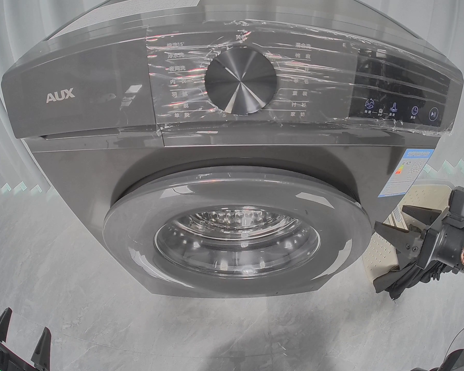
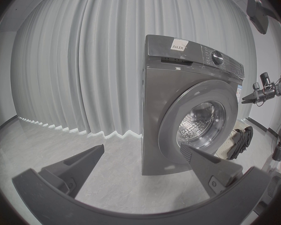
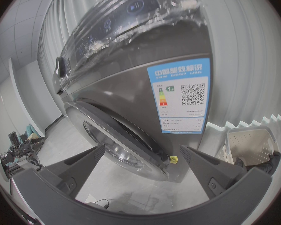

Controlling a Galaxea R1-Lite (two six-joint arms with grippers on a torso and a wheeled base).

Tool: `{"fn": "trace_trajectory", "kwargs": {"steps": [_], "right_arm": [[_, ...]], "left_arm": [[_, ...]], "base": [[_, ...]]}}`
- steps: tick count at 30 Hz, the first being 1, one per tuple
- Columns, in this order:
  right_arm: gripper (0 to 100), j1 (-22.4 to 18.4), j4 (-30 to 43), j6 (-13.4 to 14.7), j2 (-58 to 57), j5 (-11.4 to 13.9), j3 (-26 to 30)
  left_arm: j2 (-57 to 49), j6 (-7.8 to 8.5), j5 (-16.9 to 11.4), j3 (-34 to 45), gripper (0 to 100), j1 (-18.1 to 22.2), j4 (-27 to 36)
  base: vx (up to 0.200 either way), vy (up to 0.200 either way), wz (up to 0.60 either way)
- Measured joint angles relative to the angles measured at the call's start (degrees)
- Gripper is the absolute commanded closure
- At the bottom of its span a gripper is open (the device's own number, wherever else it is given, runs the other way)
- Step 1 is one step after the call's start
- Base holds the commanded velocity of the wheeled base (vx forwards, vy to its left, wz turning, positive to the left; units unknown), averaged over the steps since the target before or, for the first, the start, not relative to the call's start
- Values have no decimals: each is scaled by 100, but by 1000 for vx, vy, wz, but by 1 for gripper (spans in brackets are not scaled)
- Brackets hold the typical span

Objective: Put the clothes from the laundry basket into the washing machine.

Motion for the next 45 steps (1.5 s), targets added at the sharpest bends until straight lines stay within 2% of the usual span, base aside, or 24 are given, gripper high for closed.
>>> {"fn": "trace_trajectory", "kwargs": {"steps": [3,8,15,23,30,40,45], "right_arm": [[0,59,-11,122,149,5,-38],[0,278,-22,666,357,-9,-82],[0,394,-180,936,702,0,-197],[0,406,-807,940,1161,-20,-219],[0,540,-834,947,1367,-23,-187],[0,640,-774,905,1006,43,317],[0,618,-798,909,909,57,194]], "left_arm": [[0,0,0,0,0,0,0],[0,0,0,0,0,0,0],[0,2,0,0,0,-2,0],[0,9,0,0,0,-2,0],[0,9,0,0,0,2,0],[0,9,0,0,0,2,0],[0,-11,2,0,0,0,-2]], "base": [[0,0,0],[0,0,0],[0,0,0],[0,0,0],[0,0,0],[0,0,0],[-120,0,0]]}}
